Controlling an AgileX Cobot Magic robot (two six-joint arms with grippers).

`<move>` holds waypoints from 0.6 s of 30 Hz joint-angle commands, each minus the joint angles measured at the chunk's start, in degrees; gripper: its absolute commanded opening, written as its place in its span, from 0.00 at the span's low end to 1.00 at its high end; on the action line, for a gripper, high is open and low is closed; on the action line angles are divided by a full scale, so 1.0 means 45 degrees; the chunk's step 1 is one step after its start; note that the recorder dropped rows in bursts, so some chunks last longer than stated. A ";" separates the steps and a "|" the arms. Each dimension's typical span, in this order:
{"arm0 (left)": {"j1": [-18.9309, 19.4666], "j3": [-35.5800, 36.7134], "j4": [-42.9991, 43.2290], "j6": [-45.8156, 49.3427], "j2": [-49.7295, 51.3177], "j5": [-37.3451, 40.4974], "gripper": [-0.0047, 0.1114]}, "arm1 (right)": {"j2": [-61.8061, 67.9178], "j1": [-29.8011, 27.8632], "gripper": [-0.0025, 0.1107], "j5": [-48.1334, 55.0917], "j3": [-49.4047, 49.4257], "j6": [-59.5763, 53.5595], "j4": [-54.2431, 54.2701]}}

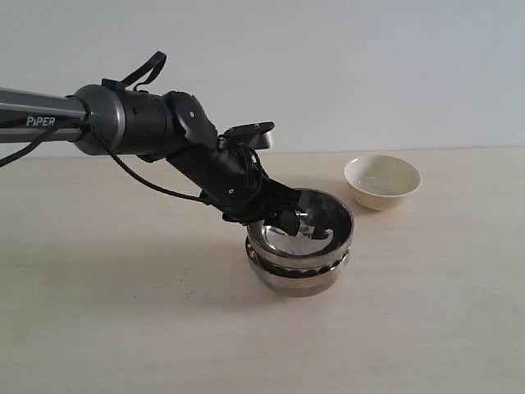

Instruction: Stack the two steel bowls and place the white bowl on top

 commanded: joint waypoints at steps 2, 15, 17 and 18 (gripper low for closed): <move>-0.0037 -0.0044 0.0036 0.0362 -0.0406 -0.0229 0.49 | -0.0054 0.0039 0.03 -0.0052 -0.0007 0.0000 -0.0012; 0.0017 -0.0044 0.0554 0.0307 -0.1098 -0.0223 0.49 | -0.0054 0.0039 0.03 -0.0052 -0.0007 0.0000 -0.0012; 0.0017 -0.0044 0.0556 0.0391 -0.1124 -0.0222 0.49 | -0.0054 0.0039 0.03 -0.0052 -0.0007 0.0000 -0.0012; 0.0017 -0.0044 0.0556 0.0684 -0.1147 -0.0222 0.49 | -0.0054 0.0039 0.03 -0.0052 -0.0007 0.0000 -0.0012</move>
